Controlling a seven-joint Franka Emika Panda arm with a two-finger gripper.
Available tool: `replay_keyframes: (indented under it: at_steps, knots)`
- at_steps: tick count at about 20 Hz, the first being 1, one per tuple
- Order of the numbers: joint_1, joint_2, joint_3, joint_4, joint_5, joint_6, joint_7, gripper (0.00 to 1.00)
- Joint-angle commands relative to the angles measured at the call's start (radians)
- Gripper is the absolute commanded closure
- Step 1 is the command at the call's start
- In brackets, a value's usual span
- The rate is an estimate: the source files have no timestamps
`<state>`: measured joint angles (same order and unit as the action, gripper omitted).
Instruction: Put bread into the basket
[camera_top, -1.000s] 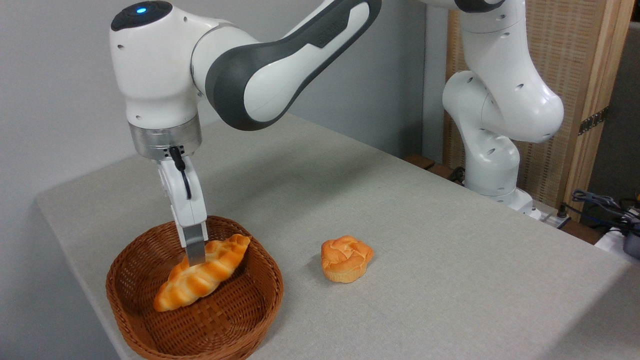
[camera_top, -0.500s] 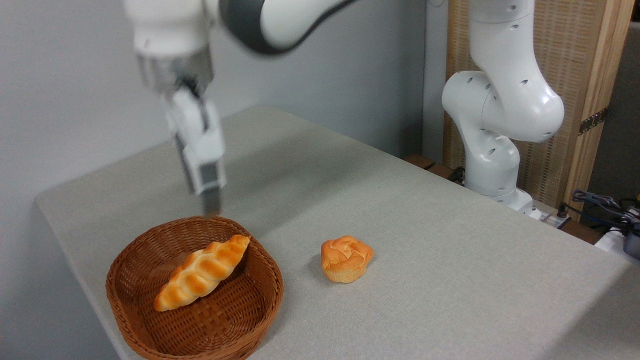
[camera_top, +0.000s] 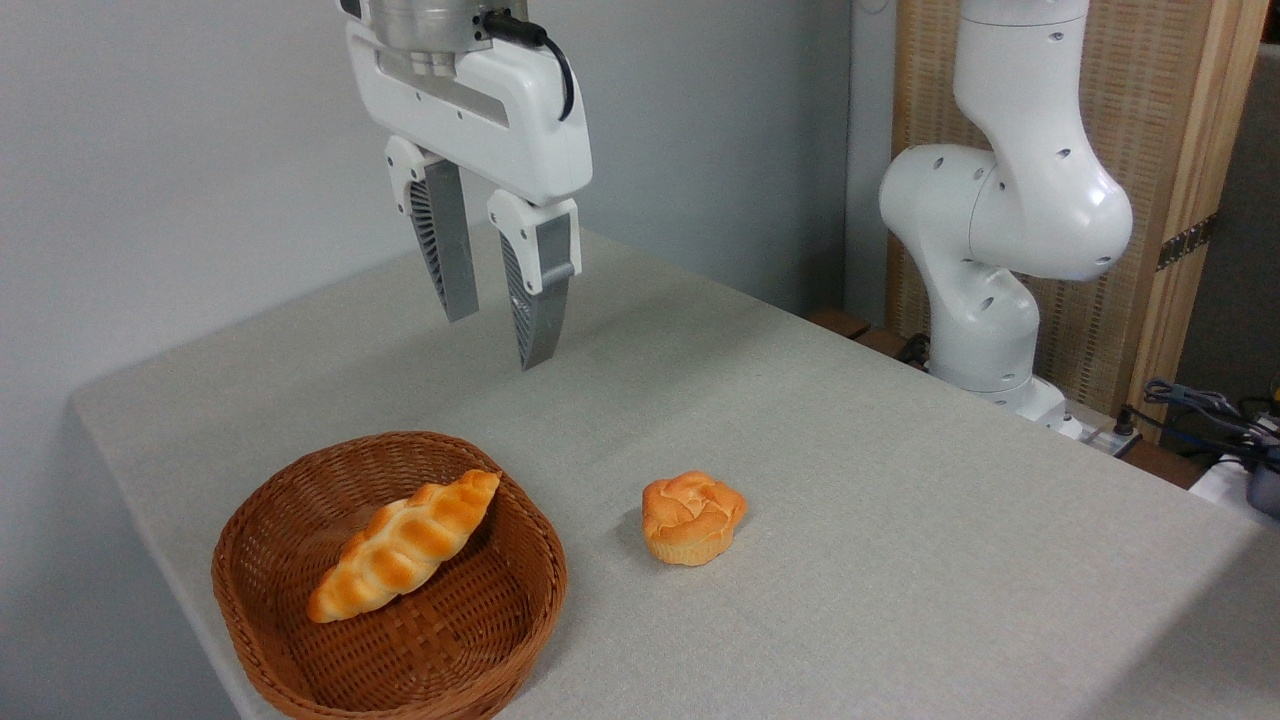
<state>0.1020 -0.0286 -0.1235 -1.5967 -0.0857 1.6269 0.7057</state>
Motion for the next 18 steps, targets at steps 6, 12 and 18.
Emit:
replay_keyframes:
  at_steps: [6,12,18]
  knots:
    - [-0.002,0.007,0.007,-0.012,0.034,-0.012,-0.006,0.00]
    - [-0.113,0.024,0.097,-0.009,0.069,-0.010,-0.011,0.00]
    - [-0.111,0.026,0.100,-0.009,0.067,-0.007,-0.006,0.00]
